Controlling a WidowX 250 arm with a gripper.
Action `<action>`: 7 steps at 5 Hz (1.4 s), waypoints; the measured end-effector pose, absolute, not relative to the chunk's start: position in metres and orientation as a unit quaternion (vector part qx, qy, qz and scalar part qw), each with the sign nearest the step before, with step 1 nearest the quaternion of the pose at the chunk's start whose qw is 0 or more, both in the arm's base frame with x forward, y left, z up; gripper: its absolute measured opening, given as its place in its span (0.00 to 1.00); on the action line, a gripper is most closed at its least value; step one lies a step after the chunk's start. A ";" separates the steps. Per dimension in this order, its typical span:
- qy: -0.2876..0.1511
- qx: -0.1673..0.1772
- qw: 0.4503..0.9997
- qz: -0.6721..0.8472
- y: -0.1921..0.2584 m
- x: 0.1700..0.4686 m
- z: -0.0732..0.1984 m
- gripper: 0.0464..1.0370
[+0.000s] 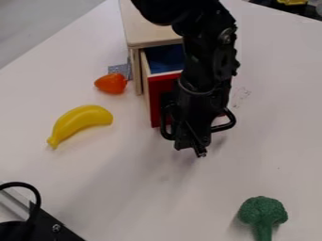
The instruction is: Open the drawer
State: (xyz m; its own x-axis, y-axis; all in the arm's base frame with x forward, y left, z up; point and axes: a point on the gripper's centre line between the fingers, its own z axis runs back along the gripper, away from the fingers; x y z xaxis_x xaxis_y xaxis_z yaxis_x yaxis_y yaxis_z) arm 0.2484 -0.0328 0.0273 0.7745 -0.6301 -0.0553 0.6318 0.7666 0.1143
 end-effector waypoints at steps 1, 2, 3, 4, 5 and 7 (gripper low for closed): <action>0.010 0.063 0.938 -0.340 -0.034 0.244 0.027 0.07; 0.011 0.065 0.936 -0.345 -0.035 0.242 0.026 0.07; 0.011 0.066 0.935 -0.348 -0.036 0.241 0.026 0.07; 0.013 0.066 0.935 -0.349 -0.037 0.238 0.025 0.07; 0.010 0.067 0.934 -0.352 -0.038 0.237 0.026 0.11; 0.018 0.065 0.939 -0.336 -0.037 0.235 0.027 0.67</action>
